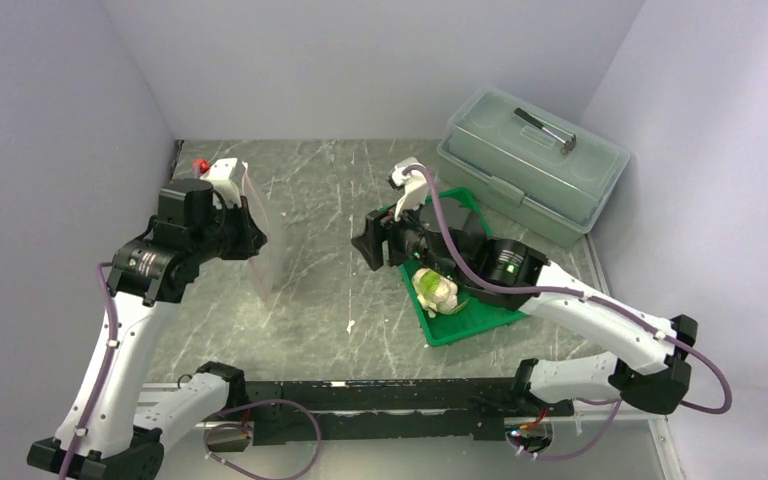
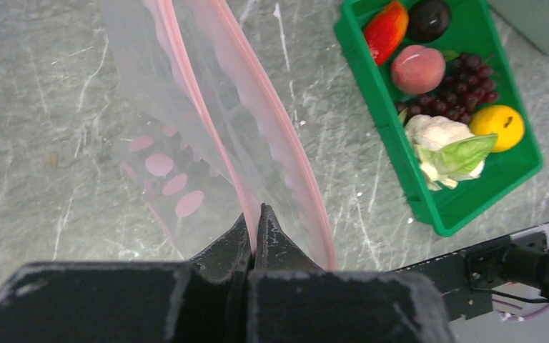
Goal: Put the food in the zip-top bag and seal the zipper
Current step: Open the zipper of the food storage bag.
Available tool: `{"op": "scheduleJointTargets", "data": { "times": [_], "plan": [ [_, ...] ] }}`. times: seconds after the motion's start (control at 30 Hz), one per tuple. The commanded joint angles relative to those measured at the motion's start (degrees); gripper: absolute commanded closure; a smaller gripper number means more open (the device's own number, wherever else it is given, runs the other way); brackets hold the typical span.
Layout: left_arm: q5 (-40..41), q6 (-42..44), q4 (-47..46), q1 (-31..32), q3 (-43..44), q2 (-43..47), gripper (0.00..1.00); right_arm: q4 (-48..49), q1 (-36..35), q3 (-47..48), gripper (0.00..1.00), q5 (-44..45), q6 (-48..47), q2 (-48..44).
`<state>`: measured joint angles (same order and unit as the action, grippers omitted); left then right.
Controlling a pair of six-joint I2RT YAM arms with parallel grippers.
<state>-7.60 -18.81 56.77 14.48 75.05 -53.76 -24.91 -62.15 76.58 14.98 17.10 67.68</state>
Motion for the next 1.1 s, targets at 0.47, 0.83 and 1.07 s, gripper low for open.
{"op": "scheduleJointTargets", "data": {
  "times": [0.47, 0.83, 1.07],
  "plan": [
    [36.14, -15.01, 8.42, 29.44, 5.24, -11.99, 1.0, 12.22, 0.01, 0.39, 0.37, 0.09, 13.98, 7.92],
    [43.22, -18.57, 10.46, 37.27, 9.52, -17.34, 1.0, 17.72, 0.01, -5.6, 0.39, 0.31, 19.46, 7.7],
    [43.44, -18.72, 10.46, 38.22, 9.9, -17.77, 1.0, 20.53, 0.01, -7.5, 0.4, -0.21, 20.64, 8.22]
  ]
}}
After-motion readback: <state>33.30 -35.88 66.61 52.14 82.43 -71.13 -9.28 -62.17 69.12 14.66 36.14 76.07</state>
